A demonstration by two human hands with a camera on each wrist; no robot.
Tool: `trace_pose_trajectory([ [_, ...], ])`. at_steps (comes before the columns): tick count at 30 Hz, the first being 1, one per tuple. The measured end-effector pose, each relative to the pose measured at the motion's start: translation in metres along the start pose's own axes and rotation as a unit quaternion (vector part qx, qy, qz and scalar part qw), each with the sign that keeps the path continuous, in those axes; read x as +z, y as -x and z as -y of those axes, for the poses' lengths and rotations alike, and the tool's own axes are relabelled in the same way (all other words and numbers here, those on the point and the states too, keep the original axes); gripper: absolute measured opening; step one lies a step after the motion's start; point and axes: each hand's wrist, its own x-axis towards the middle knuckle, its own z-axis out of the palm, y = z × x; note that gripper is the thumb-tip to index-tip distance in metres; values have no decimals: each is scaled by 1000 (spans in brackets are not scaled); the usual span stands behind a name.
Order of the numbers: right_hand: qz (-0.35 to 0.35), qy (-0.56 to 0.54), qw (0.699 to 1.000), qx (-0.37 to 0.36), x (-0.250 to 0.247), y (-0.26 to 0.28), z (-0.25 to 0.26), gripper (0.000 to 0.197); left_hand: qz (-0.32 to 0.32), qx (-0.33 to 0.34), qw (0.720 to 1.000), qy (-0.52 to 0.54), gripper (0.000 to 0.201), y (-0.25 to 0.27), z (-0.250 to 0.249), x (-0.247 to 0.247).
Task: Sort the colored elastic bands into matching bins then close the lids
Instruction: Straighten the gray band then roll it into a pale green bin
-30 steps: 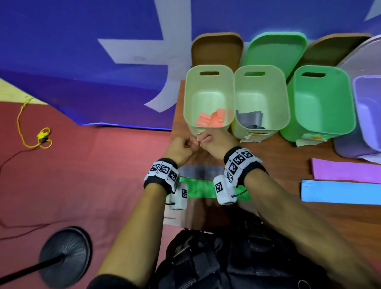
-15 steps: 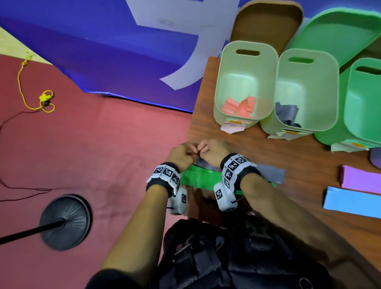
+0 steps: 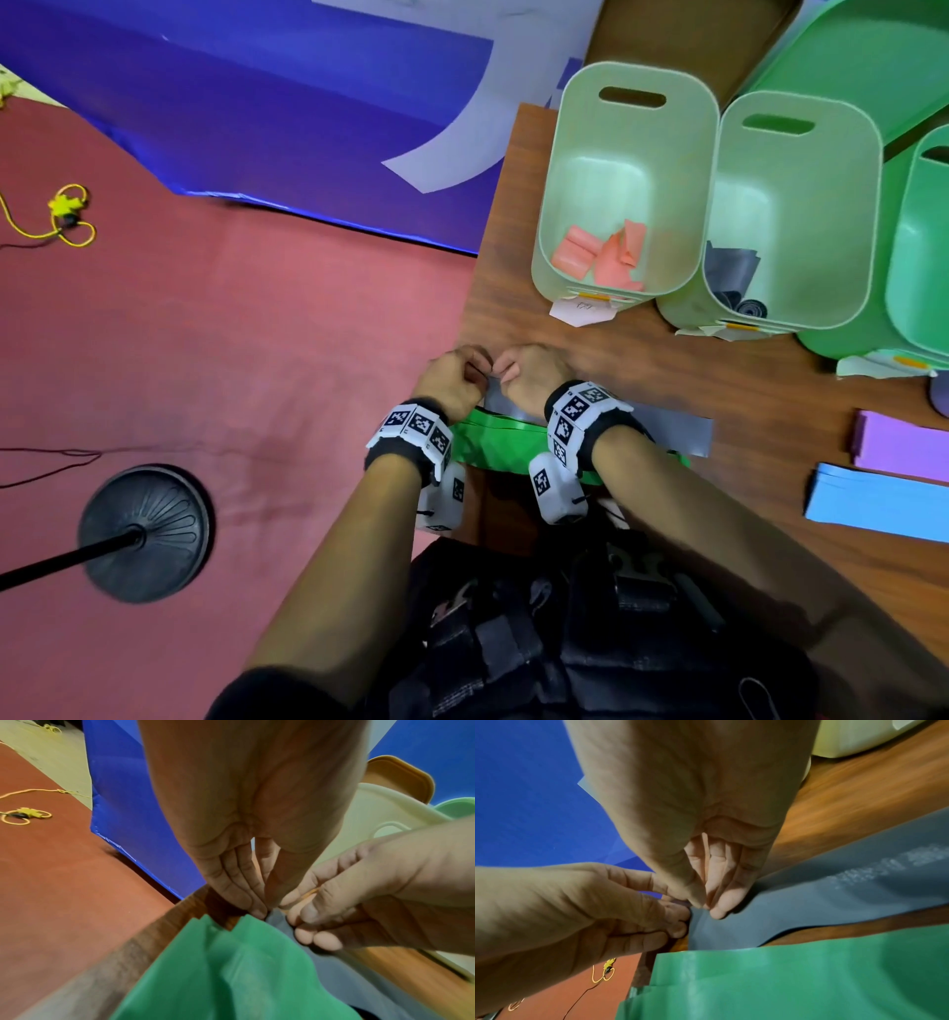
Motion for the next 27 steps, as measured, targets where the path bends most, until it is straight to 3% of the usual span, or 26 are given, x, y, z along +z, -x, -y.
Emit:
trace_pose_trajectory([
  [7, -3, -3, 1000, -1, 0, -1, 1, 29, 3, -16, 999, 49, 27, 0, 3, 7],
  [13, -28, 14, 999, -25, 2, 6, -1, 29, -18, -19, 996, 83, 17, 9, 9, 13],
  [17, -51, 19, 998, -36, -4, 13, -1, 26, -23, -1, 995, 97, 13, 14, 4, 15],
  [24, -109, -43, 993, -33, -33, 35, -3, 4, -64, 54, 988, 127, 20, 16, -28, 12],
  [27, -126, -48, 990, -51, -53, 48, -5, 3, -68, 80, 986, 131, 11, 20, -51, 7],
])
